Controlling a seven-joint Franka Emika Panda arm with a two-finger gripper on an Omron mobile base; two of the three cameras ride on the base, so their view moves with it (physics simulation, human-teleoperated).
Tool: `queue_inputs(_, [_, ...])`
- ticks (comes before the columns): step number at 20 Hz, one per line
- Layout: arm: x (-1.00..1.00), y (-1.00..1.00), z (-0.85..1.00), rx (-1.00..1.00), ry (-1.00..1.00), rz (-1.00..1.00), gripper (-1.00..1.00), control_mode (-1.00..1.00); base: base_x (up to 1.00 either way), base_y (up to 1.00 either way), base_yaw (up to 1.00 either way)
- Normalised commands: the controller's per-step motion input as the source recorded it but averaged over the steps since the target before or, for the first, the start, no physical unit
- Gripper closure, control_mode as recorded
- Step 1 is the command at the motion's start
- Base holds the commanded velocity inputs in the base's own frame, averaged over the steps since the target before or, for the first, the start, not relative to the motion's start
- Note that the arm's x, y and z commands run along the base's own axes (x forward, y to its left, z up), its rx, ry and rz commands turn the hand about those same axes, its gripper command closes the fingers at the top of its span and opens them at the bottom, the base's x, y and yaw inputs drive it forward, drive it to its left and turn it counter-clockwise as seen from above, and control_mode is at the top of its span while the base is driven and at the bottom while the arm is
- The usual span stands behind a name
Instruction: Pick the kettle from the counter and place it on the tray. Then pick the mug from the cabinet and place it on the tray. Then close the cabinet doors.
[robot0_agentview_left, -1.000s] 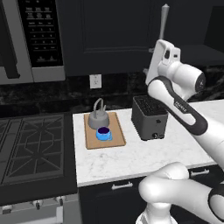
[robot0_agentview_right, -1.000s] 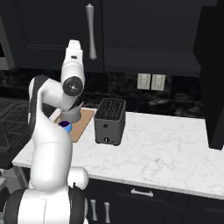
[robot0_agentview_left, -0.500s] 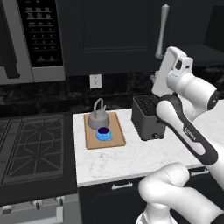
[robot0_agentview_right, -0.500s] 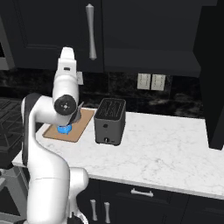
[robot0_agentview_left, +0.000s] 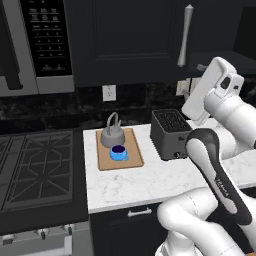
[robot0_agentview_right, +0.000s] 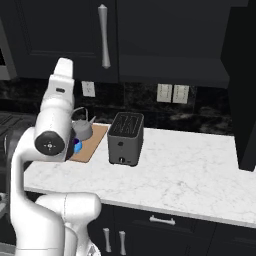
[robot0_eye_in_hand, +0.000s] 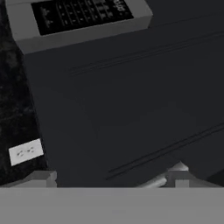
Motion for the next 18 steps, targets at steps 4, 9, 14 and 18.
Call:
queue_inputs(4, [-0.77, 0.0, 0.19, 0.25, -0.01, -0.11, -1.0, -1.0, 0.0, 0.0, 0.0])
queue_inputs(9, [-0.65, 0.0, 0.15, 0.35, 0.0, -0.2, -1.0, -1.0, 0.0, 0.0, 0.0])
queue_inputs(14, [-0.58, 0.0, 0.03, 0.33, -0.01, -0.21, -1.0, -1.0, 0.0, 0.0, 0.0])
queue_inputs(18, [-0.59, 0.0, 0.0, 0.17, -0.05, -0.13, -1.0, -1.0, 0.0, 0.0, 0.0])
